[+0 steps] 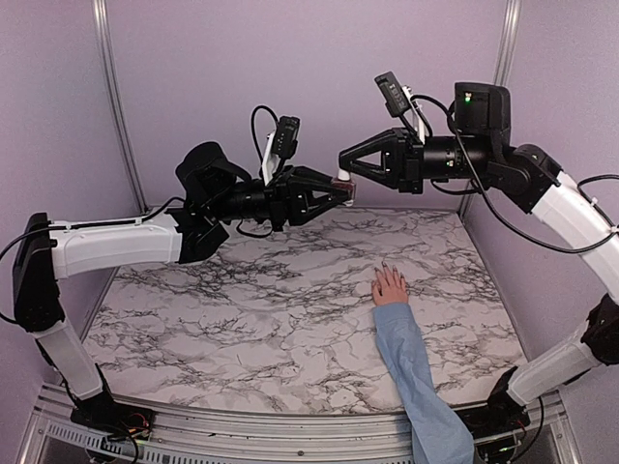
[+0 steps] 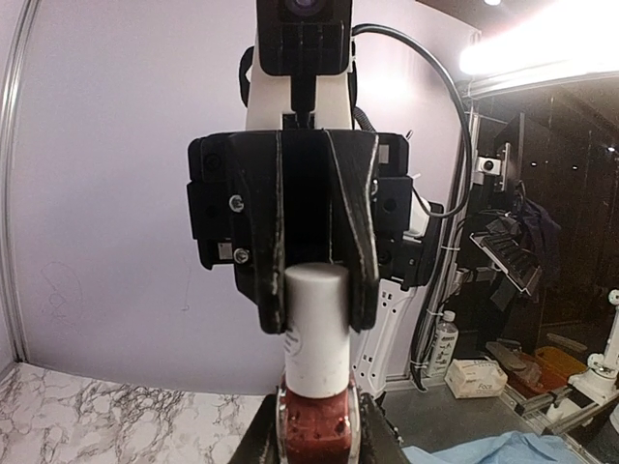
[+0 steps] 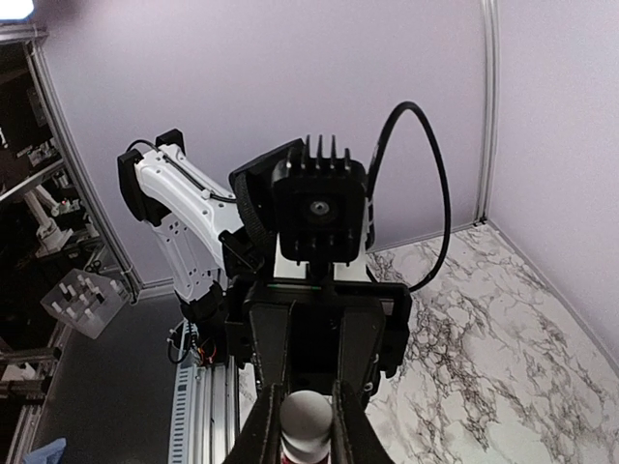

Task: Paint the nails
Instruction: Unscrew the nail polish bottle.

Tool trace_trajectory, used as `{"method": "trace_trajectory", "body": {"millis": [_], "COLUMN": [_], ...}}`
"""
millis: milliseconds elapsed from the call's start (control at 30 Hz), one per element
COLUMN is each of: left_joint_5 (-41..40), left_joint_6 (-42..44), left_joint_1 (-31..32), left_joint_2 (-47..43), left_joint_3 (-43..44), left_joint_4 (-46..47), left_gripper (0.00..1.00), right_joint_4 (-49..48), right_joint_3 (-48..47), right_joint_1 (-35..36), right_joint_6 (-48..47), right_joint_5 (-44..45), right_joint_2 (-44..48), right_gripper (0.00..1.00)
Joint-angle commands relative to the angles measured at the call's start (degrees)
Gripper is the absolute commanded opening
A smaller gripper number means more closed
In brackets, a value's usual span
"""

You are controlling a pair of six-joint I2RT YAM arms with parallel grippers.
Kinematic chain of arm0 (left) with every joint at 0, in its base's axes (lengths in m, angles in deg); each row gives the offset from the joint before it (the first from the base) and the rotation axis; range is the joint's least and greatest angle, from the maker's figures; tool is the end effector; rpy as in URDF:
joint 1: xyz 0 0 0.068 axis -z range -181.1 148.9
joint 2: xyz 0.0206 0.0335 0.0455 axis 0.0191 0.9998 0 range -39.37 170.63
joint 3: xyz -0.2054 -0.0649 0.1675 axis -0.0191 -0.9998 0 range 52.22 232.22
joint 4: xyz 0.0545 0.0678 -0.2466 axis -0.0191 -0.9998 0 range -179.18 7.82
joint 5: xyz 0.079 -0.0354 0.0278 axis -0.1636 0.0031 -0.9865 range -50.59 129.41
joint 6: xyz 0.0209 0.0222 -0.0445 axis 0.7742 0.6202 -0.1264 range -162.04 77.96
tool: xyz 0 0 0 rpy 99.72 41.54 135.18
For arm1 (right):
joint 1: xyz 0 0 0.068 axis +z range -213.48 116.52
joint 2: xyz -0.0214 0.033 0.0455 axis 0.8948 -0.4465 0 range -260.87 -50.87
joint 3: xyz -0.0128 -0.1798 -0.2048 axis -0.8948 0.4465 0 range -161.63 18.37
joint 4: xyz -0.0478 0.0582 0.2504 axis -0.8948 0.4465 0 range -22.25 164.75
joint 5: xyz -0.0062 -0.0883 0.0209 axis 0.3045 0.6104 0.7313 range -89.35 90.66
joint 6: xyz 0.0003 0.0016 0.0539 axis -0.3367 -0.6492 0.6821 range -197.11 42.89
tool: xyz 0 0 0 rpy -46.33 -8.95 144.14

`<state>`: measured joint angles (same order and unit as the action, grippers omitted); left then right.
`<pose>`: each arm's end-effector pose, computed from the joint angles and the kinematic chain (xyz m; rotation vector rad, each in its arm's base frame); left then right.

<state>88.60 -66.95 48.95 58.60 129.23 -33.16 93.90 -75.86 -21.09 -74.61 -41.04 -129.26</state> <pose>0.2316 -0.3184 0.3891 1.0940 0.9215 -1.5663 0.1947 0.2097 0.4787 -1.1356 1.4759 1.1901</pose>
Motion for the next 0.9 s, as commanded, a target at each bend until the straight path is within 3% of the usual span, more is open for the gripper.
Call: {"method": "trace_trajectory", "body": {"millis": [0, 133, 233, 567, 867], "left_joint_5": [-2.0, -8.5, -14.0, -33.6, -42.8], "left_joint_6": [0.4, 1.3, 2.7, 10.8, 16.6], "left_joint_1": [0.4, 0.0, 0.1, 2.0, 3.4], "left_joint_2": [-2.2, -2.7, -3.3, -4.4, -3.0], "left_joint_3": [-0.9, -3.1, -4.6, -7.2, -6.0], "left_joint_4": [1.0, 0.0, -1.4, -9.2, -15.2], "left_gripper": [0.0, 0.0, 0.0, 0.0, 0.0], "right_joint_4": [-2.1, 0.0, 1.8, 6.9, 10.2], "right_joint_3": [0.1, -1.9, -3.7, -4.5, -6.1], "right_joint_1": [-0.6, -0.7, -0.7, -0.7, -0.7], "right_joint_6": [0.7, 2.2, 4.4, 14.3, 14.5], "right_joint_5": [-3.9, 0.7, 4.6, 24.2, 27.1], "right_joint_2": [0.1, -0.3, -1.4, -5.6, -9.4], "right_gripper": [0.23, 0.52, 0.6, 0.58, 0.52]}}
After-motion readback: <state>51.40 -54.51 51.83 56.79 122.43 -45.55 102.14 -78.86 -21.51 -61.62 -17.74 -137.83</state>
